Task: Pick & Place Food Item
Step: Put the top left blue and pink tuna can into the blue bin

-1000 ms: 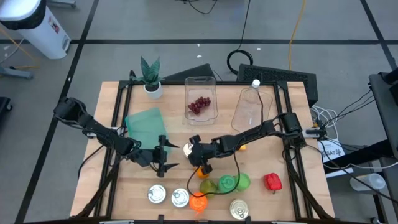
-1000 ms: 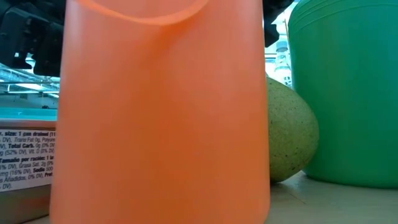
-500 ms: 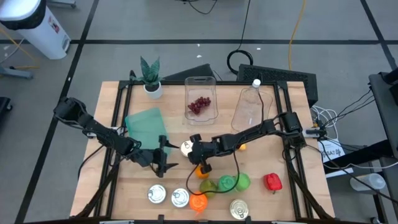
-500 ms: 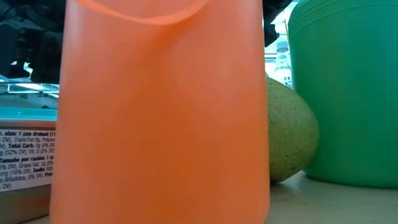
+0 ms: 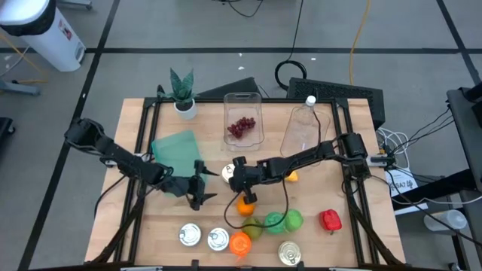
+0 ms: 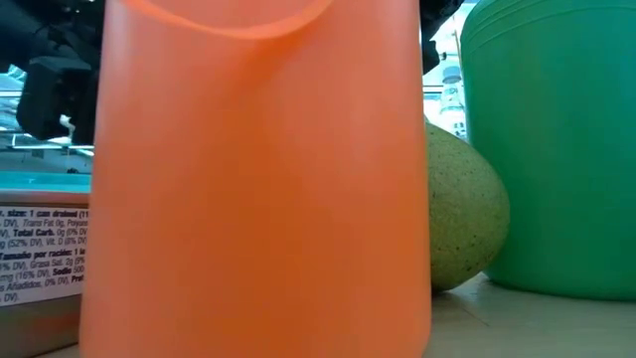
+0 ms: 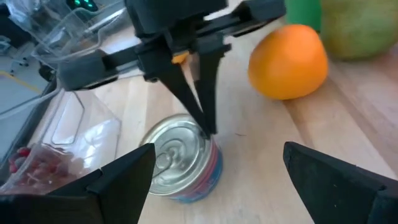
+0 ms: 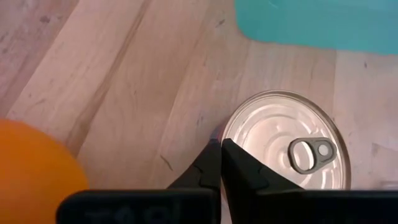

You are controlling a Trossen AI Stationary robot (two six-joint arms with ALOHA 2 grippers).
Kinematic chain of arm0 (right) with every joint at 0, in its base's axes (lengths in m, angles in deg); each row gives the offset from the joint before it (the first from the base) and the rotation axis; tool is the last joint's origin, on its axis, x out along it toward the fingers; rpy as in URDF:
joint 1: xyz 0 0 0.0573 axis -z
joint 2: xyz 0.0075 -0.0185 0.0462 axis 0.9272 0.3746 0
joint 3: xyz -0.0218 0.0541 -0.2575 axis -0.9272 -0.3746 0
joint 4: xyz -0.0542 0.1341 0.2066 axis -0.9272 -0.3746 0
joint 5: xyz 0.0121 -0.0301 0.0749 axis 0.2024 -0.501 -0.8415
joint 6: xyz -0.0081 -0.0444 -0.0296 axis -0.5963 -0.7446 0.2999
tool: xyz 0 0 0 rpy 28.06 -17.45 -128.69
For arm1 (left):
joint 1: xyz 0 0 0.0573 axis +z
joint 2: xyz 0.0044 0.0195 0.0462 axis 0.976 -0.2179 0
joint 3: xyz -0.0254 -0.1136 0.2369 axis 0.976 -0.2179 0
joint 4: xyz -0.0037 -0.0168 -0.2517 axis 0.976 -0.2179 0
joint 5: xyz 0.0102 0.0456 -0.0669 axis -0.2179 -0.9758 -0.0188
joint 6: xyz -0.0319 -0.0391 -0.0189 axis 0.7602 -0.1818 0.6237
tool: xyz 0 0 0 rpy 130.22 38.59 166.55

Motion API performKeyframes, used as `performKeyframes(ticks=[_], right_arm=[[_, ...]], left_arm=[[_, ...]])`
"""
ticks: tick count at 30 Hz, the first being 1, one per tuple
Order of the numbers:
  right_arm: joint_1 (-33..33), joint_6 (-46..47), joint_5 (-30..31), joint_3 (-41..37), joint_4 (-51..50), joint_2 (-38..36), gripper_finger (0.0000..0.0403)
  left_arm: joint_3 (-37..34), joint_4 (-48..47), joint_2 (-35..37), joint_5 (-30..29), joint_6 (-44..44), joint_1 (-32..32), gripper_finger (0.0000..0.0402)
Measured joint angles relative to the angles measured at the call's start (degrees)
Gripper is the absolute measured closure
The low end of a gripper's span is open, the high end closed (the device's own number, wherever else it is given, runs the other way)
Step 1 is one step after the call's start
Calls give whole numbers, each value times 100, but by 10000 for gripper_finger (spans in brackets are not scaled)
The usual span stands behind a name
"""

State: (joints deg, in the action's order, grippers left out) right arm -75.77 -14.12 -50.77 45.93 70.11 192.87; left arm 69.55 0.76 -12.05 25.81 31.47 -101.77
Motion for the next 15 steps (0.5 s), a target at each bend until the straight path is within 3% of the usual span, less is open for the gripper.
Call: performKeyframes(ticks=[15], right_arm=[[34, 269, -138, 501, -380, 0, 403]], left_arm=[[0, -90, -19, 610, 0, 380, 39]])
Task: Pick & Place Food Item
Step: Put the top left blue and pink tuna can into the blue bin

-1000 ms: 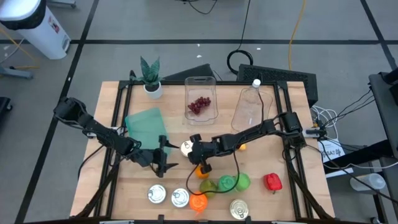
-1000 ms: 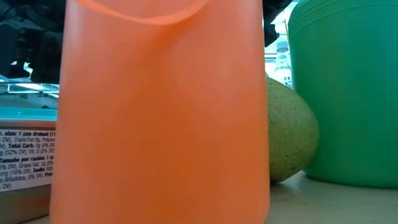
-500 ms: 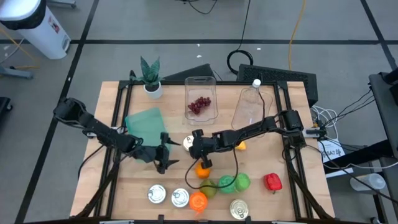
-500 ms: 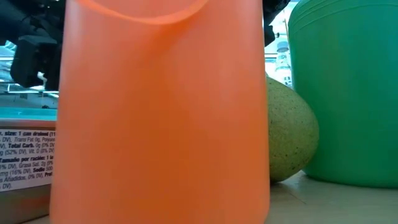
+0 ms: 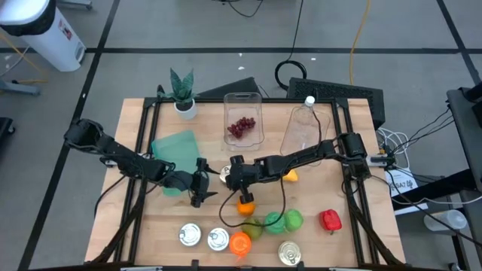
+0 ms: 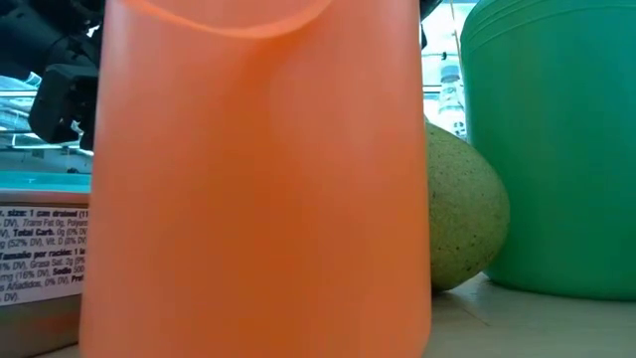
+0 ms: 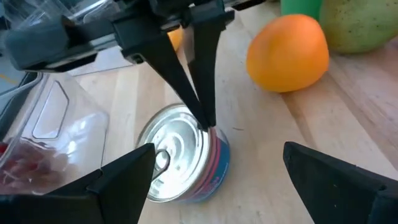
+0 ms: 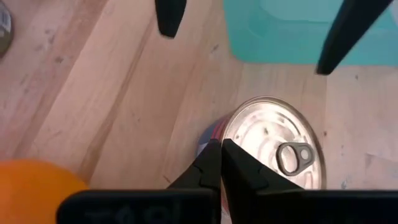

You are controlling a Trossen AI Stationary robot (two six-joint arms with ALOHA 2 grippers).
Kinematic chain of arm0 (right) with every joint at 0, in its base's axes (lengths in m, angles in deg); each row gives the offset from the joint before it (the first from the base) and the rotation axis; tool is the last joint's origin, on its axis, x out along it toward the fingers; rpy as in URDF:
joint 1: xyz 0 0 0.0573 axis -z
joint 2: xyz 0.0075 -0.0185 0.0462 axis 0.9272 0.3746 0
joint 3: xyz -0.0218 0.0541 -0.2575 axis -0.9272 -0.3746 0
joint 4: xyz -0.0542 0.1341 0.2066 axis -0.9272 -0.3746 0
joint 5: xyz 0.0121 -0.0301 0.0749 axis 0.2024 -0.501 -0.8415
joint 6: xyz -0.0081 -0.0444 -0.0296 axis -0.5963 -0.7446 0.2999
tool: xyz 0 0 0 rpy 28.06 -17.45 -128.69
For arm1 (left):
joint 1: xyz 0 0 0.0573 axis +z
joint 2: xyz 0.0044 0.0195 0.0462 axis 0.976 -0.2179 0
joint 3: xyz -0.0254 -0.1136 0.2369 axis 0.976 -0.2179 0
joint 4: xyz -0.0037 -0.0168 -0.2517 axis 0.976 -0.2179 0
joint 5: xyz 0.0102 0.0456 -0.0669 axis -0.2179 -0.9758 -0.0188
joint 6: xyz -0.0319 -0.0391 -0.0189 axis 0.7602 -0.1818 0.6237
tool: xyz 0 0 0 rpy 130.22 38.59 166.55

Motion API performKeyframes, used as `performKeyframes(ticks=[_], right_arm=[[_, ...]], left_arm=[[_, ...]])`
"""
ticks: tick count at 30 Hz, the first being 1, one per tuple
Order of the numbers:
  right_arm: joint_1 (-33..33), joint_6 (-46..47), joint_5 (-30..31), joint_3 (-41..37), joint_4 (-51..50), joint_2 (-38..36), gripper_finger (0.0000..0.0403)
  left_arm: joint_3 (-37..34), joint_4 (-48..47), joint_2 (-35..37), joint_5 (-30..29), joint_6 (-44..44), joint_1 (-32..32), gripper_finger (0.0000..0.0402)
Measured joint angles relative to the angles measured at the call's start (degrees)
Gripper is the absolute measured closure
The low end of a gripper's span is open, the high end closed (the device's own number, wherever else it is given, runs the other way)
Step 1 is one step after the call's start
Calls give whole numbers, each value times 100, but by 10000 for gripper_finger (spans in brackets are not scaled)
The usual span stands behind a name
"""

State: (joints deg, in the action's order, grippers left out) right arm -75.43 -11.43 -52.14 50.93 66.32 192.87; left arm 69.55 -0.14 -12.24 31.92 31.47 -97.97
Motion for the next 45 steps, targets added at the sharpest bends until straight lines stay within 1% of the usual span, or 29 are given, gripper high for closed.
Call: performKeyframes(ticks=[4, 7, 12, 15, 19, 21, 24, 26, 30, 34, 36, 39, 42, 45], right_arm=[[96, 203, -94, 0, -12, 0, 403], [140, 330, -130, 0, 9, 0, 403], [181, 479, -184, 0, 1, -2, 403], [215, 572, -316, 0, -5, -47, 403], [260, 672, -442, 9, 39, -154, 403], [286, 706, -448, 2, -107, -277, 403], [343, 780, -591, 19, 88, -355, 403], [363, 782, -595, 8, -38, -431, 403], [372, 784, -581, 13, 107, -450, 401], [372, 784, -581, 9, 125, -448, 401], [372, 786, -581, 10, 138, -427, 401], [372, 802, -579, 9, 111, -409, 402], [370, 806, -575, 9, 114, -409, 402], [368, 806, -537, 8, 35, -444, 402]], left_arm=[[0, 189, -303, -296, 25, -2, 39], [42, 300, -688, -381, 13, 2, 37], [288, 302, -1257, -1113, -83, -3, 21], [413, 296, -1453, -1383, -233, -4, 9], [494, 257, -1482, -1475, -483, -9, 3], [492, 244, -1484, -1471, -616, -9, 5], [492, 272, -1482, -1491, -798, -2, 11], [492, 283, -1510, -1444, -880, 58, 15], [492, 414, -1551, -1321, -861, 242, 27], [492, 594, -1591, -869, -686, 477, 46], [493, 639, -1602, -599, -715, 578, 61], [492, 678, -1629, -368, -676, 676, 91], [492, 773, -1629, 41, -846, 744, 119], [493, 922, -1629, 103, -884, 748, 141]])
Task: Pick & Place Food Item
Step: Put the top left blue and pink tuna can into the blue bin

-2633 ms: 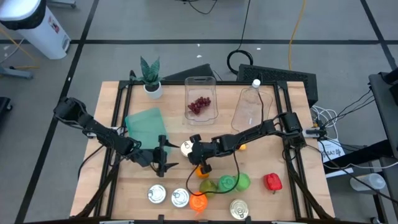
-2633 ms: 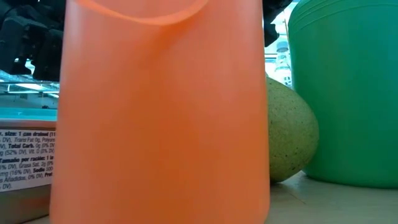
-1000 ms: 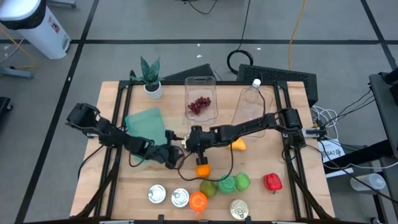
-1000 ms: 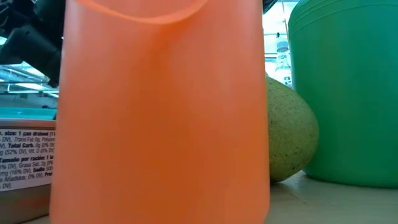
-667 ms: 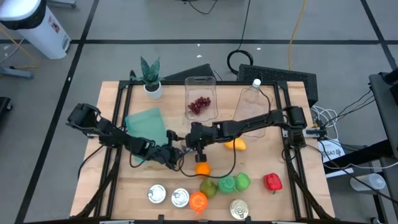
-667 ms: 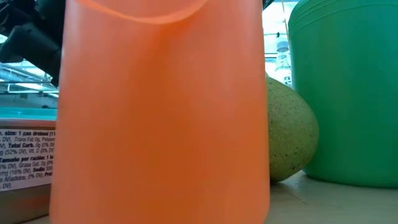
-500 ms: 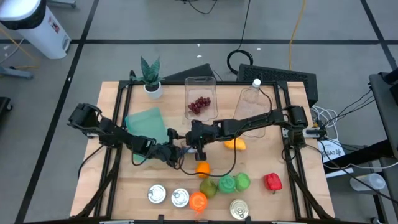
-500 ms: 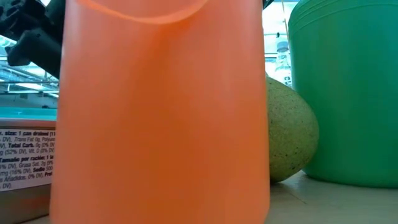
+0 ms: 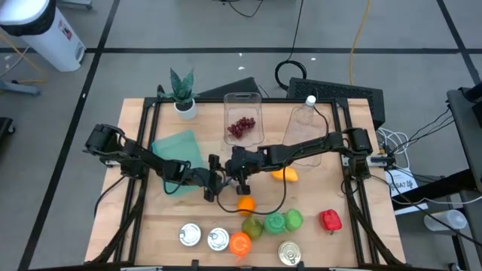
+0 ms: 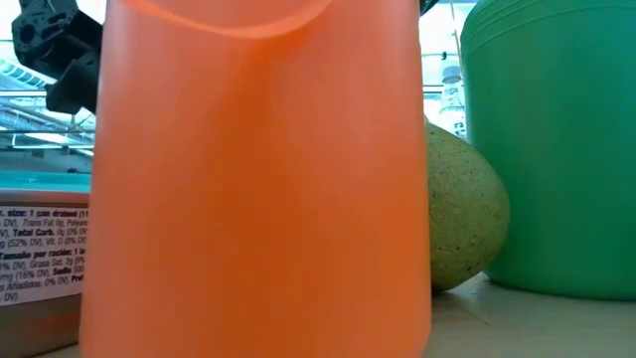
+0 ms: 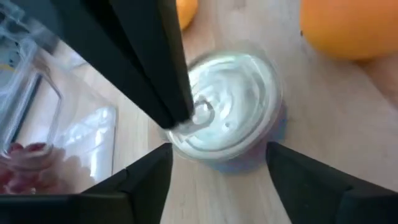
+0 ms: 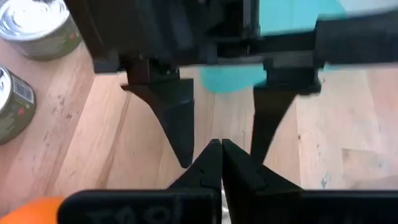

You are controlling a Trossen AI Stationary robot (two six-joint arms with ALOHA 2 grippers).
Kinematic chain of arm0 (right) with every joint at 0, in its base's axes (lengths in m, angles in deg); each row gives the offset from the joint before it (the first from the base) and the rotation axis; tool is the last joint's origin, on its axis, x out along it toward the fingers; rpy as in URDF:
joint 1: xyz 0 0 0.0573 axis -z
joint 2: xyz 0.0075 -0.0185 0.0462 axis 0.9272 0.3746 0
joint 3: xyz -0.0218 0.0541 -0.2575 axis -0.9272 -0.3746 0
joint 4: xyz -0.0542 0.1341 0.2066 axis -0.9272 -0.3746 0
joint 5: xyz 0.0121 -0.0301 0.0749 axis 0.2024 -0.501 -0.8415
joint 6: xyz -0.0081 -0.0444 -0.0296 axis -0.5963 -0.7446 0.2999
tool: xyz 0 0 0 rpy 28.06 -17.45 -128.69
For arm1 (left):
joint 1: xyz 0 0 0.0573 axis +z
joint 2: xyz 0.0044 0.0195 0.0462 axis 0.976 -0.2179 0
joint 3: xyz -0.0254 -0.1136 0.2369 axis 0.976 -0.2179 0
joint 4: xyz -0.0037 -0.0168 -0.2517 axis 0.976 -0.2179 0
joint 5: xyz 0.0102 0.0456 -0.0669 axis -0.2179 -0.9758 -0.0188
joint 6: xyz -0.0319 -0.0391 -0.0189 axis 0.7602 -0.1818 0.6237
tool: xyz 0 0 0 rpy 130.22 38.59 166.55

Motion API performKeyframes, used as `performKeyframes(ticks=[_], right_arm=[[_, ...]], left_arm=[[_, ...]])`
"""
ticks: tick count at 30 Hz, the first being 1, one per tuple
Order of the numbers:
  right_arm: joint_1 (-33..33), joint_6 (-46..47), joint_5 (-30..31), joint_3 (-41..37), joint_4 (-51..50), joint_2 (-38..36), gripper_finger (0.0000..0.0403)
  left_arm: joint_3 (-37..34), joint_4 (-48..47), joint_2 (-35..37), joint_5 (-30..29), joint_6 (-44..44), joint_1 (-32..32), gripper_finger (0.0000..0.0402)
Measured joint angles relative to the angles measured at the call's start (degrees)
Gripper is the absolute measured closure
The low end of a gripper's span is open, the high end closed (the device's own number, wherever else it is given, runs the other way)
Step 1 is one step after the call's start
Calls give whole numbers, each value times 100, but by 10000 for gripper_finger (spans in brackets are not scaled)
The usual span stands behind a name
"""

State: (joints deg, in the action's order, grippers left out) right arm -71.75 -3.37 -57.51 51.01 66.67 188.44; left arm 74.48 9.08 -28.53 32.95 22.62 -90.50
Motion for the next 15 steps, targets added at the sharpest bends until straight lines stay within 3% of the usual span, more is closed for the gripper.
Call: performKeyframes(ticks=[7, 15], right_arm=[[-173, 69, 885, 12, -556, -534, 403], [-143, 807, 868, -83, -1576, -603, 403]], left_arm=[[1, 81, 0, 0, 22, 0, 172], [1, 93, 0, 45, 261, -11, 191]])
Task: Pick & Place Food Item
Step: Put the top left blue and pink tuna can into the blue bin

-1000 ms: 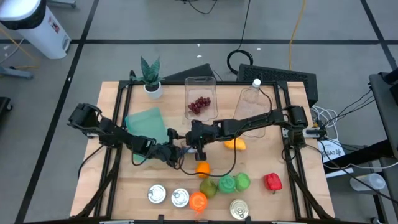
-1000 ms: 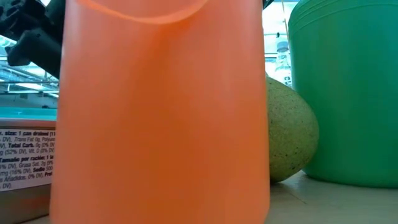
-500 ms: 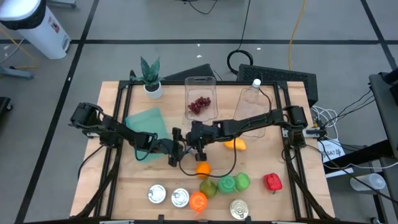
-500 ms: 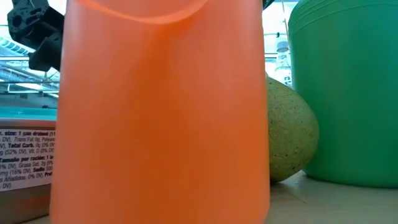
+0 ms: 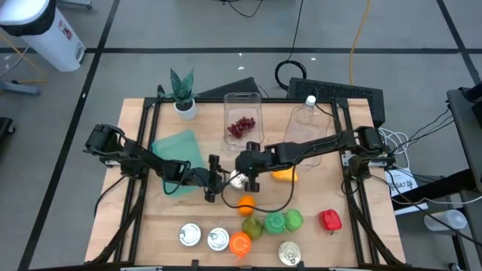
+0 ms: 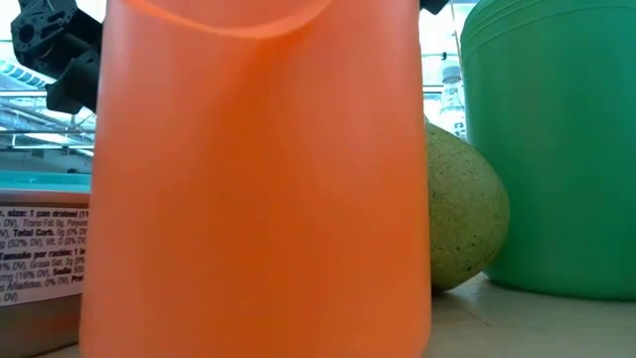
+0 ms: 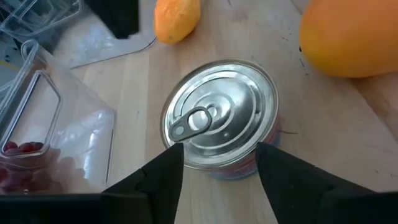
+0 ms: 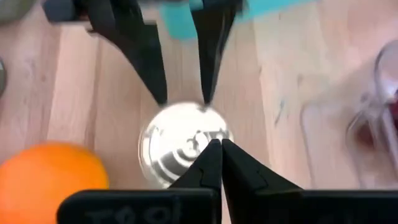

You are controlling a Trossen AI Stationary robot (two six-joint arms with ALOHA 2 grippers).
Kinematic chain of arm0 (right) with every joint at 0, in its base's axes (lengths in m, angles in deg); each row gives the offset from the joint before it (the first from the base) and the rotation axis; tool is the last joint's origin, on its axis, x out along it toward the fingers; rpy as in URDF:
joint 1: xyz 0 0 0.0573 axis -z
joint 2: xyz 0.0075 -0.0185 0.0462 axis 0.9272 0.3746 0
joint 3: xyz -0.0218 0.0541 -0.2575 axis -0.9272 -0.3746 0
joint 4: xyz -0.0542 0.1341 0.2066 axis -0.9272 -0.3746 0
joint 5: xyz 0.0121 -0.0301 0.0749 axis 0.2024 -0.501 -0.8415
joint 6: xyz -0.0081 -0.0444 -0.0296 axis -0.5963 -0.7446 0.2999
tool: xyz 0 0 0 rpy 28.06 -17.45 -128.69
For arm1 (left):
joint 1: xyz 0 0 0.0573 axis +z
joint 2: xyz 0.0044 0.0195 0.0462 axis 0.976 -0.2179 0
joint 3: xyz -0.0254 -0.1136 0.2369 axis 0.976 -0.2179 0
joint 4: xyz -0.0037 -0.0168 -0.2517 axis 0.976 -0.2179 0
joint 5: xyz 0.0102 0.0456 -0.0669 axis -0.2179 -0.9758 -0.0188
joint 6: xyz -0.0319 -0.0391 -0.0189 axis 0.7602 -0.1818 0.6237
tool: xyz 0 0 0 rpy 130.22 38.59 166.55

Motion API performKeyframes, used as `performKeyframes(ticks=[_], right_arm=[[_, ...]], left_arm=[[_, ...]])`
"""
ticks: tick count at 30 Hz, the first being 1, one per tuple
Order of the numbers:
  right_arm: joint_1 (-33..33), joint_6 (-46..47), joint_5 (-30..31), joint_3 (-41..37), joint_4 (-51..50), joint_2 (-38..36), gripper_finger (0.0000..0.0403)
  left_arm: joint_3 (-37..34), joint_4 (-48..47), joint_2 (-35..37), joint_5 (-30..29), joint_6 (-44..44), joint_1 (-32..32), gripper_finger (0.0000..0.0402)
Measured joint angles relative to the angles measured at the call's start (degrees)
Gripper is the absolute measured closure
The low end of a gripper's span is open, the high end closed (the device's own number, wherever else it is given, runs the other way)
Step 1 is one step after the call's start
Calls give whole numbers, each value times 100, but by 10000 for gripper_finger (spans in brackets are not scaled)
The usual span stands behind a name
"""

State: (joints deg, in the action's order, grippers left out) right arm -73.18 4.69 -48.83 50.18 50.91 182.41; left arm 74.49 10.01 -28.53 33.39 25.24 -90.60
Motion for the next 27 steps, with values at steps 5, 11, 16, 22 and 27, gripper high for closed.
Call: performKeyframes(ticks=[5, 11, 16, 22, 27], right_arm=[[112, 326, -4, -232, -155, 105, 403], [307, 562, -289, -419, -66, 318, 403], [378, 610, -707, -408, -4, 618, 403], [421, 368, -778, -425, 210, 944, 403], [515, 27, -857, -421, 690, 1011, 403]], left_arm=[[0, 13, 0, 1, 63, -53, 210], [0, 2, 65, 9, 100, -216, 258], [0, -123, 174, 51, 200, -345, 320], [4, -334, 179, 323, 293, -359, 343], [2, -616, 181, 323, 409, -356, 346]])
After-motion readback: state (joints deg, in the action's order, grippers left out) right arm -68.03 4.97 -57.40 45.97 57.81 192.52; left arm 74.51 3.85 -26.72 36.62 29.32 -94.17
